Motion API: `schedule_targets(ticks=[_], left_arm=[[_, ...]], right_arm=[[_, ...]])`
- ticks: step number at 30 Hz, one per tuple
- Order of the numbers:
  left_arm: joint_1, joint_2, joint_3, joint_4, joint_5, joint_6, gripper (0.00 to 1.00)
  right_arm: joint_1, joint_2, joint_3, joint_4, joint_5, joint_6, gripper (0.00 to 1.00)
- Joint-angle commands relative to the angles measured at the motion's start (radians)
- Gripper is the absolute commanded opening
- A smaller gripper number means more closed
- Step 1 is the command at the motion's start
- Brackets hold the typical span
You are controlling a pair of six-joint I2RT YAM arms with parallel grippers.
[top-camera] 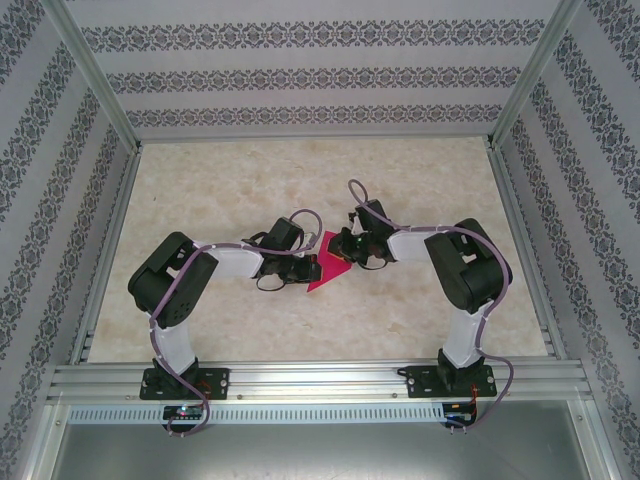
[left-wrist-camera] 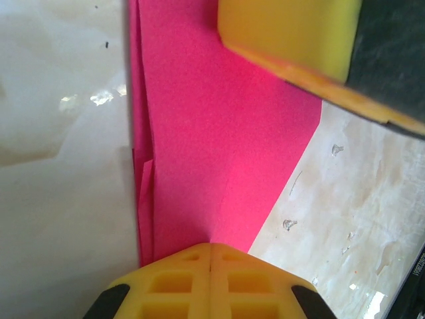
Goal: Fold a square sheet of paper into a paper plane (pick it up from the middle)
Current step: Fourth fold the wing at the center of the table.
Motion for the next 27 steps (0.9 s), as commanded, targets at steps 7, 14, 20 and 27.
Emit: schedule_targets(ticks=[7,14,20,27], left_arm=[[0.003,0.056,-0.061,-0.177,-0.094,0.026,0.00],[0.001,0.058,-0.069,-0.173,-0.091,0.029,0.00],[0.002,0.061,-0.065,-0.178,-0.085,0.033,0.00],[0.002,0.068,-0.061,-0.173,-0.080,0.028,0.00]], right_arm=[[-0.058,0.048,0.064,-0.073,0.143,-0.070,0.18],[-0.092,0.073,0.124,-0.148,0.163,-0.096,0.19],[-0.125,0.101,0.157,-0.153,0.152,-0.101,0.19],[-0.159,0.110,0.198,-0.160,0.145,-0.092,0.20]])
